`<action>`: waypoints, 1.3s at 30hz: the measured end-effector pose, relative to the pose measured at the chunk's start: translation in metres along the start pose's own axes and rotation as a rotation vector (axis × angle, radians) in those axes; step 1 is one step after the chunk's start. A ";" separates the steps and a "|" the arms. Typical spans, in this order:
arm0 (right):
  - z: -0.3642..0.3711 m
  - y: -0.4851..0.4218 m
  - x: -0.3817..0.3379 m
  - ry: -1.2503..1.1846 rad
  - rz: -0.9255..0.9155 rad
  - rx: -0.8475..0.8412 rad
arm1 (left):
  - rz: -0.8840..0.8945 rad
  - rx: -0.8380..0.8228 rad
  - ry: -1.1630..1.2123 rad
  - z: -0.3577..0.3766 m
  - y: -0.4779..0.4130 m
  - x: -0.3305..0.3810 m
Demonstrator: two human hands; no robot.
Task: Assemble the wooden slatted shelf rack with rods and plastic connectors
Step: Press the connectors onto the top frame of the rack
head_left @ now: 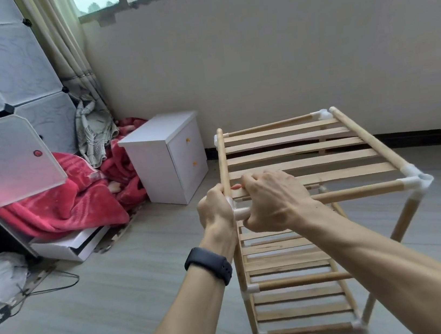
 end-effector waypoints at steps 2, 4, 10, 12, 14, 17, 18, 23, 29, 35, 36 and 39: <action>-0.004 0.006 0.003 -0.007 -0.039 -0.009 | 0.014 -0.035 -0.010 -0.001 0.003 -0.004; -0.011 0.014 0.012 -0.015 -0.095 -0.010 | 0.065 -0.074 -0.071 -0.002 0.001 -0.006; -0.043 0.065 0.075 0.070 -0.300 0.150 | 0.316 0.061 -0.256 -0.026 -0.022 0.016; -0.053 0.089 0.106 0.099 -0.193 0.207 | 0.387 0.115 -0.330 -0.031 -0.032 0.027; -0.065 0.108 0.139 0.181 -0.001 0.170 | 0.441 0.139 -0.386 -0.032 -0.042 0.034; -0.087 0.133 0.183 0.292 0.365 0.025 | 0.466 0.089 -0.462 -0.026 -0.048 0.037; -0.096 0.141 0.194 0.250 0.476 0.044 | 0.474 0.052 -0.483 -0.021 -0.047 0.036; -0.128 0.148 0.186 -0.181 0.670 0.398 | 0.512 -0.189 -0.531 0.017 -0.028 0.023; -0.105 0.115 0.099 -0.198 0.493 0.266 | 0.385 -0.275 -0.409 0.033 -0.016 0.014; -0.064 0.098 0.044 -0.064 0.276 0.170 | 0.145 -0.498 -0.386 0.003 0.015 0.003; -0.059 0.098 0.036 -0.028 0.208 0.166 | 0.112 -0.560 -0.369 -0.003 0.022 -0.002; -0.052 0.102 0.024 0.038 0.070 0.193 | 0.147 -0.580 -0.323 -0.010 0.044 -0.022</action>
Point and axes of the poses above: each hand's wrist, its own y-axis away from the middle knuckle, its own z-axis out of the palm, x = y × z, the point moved 3 cm from there along -y, towards the middle knuckle, and after that the axes turned 14 degrees about x, right-handed, at the moved point
